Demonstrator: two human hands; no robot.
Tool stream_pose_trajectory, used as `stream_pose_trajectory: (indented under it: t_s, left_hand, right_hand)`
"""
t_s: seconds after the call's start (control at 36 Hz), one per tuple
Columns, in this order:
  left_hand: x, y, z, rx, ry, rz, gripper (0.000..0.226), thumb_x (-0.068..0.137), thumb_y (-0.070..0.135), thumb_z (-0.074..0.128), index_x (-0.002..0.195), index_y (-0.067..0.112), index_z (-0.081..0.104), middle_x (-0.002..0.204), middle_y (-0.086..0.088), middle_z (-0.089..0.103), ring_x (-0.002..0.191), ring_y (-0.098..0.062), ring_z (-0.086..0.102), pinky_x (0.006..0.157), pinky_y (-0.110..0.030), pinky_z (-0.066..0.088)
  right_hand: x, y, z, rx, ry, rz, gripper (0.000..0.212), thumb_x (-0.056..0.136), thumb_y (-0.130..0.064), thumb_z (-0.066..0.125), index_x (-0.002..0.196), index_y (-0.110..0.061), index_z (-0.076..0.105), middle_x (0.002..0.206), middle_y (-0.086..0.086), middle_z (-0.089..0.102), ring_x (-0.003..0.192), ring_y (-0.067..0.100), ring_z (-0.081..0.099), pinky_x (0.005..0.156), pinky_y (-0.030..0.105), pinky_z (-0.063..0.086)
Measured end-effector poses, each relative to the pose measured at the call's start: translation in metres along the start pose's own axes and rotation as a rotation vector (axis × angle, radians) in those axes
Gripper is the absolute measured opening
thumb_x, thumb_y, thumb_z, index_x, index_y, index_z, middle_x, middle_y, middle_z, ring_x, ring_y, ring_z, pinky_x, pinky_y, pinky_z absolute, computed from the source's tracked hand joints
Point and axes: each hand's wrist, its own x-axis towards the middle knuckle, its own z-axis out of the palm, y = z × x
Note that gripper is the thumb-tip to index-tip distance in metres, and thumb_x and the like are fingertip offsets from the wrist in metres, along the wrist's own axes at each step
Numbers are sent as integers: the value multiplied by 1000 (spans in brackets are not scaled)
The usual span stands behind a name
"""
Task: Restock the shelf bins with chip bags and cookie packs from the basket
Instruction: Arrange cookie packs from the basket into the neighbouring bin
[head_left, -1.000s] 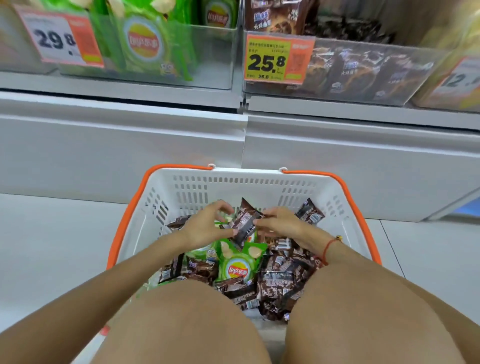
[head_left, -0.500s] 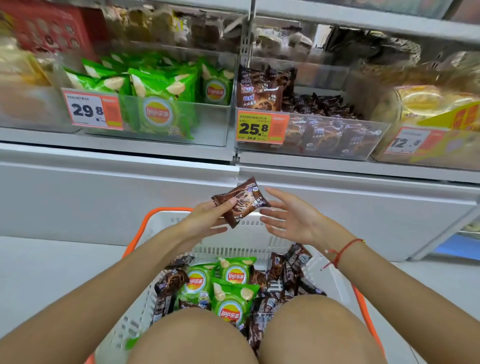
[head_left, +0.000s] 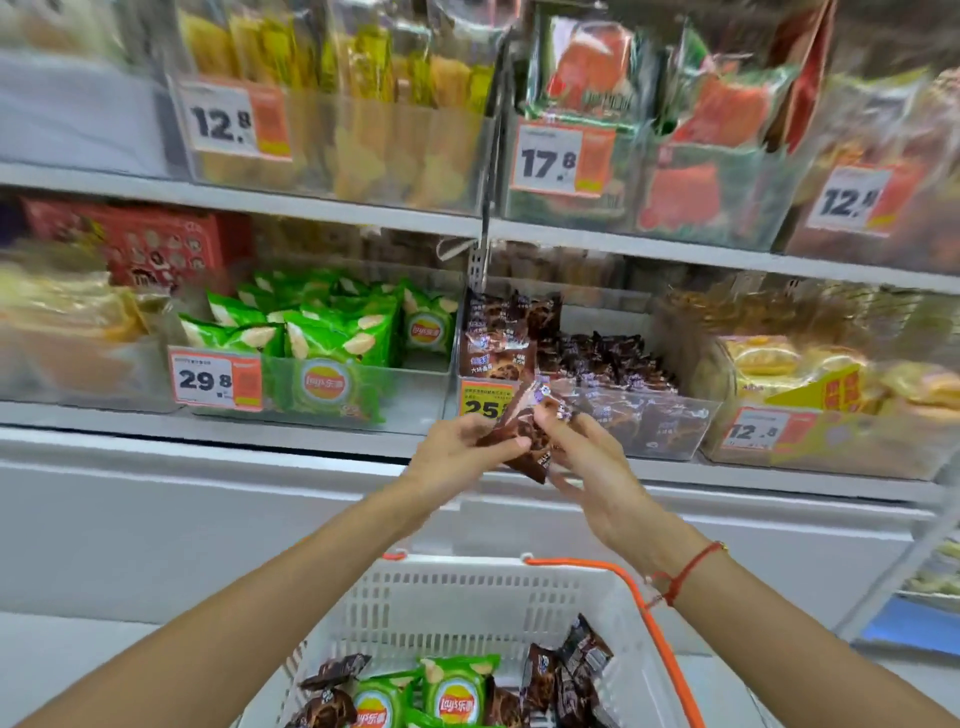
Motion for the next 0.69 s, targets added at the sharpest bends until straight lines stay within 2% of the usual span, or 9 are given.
stream_pose_trajectory:
  t_s: [0.06, 0.11, 0.22, 0.31, 0.36, 0.5, 0.56, 0.61, 0.69]
  left_hand:
    - [15, 17, 0, 43, 44, 74, 20, 77, 21, 79, 94, 18, 69, 81, 9, 70, 64, 8, 61, 63, -11, 46]
    - [31, 30, -1, 93, 101, 126, 29, 67, 38, 83, 89, 25, 70, 86, 11, 72, 80, -3, 66, 82, -27, 53]
    - [56, 55, -8, 225, 287, 214, 37, 74, 61, 68, 98, 33, 65, 97, 17, 65, 94, -5, 61, 84, -30, 52]
    - [76, 60, -20, 365, 457, 261, 28, 89, 50, 57, 111, 34, 62, 109, 13, 61, 100, -7, 56, 84, -32, 48]
    - [91, 55, -27, 436, 518, 261, 26, 93, 39, 56, 118, 32, 58, 118, 10, 58, 108, -10, 54, 86, -34, 48]
    - [128, 35, -40, 469, 500, 258, 38, 97, 33, 51, 133, 25, 48, 133, 3, 51, 115, -13, 54, 91, -34, 47]
    - [137, 29, -43, 454, 474, 225, 40, 99, 36, 46, 138, 27, 43, 137, 3, 49, 114, -13, 55, 91, -33, 47]
    - [141, 24, -44, 454, 452, 214, 39, 99, 39, 43, 137, 30, 44, 136, 7, 51, 112, -10, 56, 91, -32, 46]
    - [141, 22, -46, 409, 443, 247, 33, 99, 37, 44, 130, 32, 53, 130, 12, 55, 101, -3, 54, 89, -30, 45]
  right_hand:
    - [11, -21, -1, -7, -39, 24, 40, 90, -34, 64, 127, -25, 53, 115, 0, 66, 103, 14, 62, 72, 26, 51]
    - [22, -41, -3, -7, -67, 41, 48, 92, -30, 62, 137, -27, 45, 118, 2, 64, 104, 17, 61, 72, 28, 52]
    - [44, -73, -10, -83, -52, -64, 37, 95, -21, 57, 132, -20, 52, 117, 0, 66, 94, 14, 64, 76, 33, 53]
    - [62, -86, -21, -226, 16, -75, 46, 95, -25, 58, 139, -20, 45, 133, 0, 55, 109, 17, 52, 87, 34, 42]
    - [78, -91, -30, -286, 74, -89, 49, 91, -26, 65, 135, -16, 47, 128, 3, 53, 107, 19, 49, 88, 35, 40]
    - [123, -102, -39, -407, 190, -181, 31, 86, -20, 71, 112, -12, 57, 113, 6, 58, 97, 19, 54, 84, 32, 42]
    - [145, -104, -39, -505, 203, -237, 30, 87, -20, 70, 113, -10, 58, 107, 5, 60, 95, 18, 55, 80, 29, 40]
    - [167, -102, -36, -648, 211, -306, 34, 88, -22, 68, 116, -6, 60, 106, 6, 64, 97, 21, 58, 81, 29, 41]
    - [200, -99, -28, -950, 191, -424, 19, 91, -20, 62, 107, -10, 67, 109, 11, 67, 103, 28, 60, 84, 30, 44]
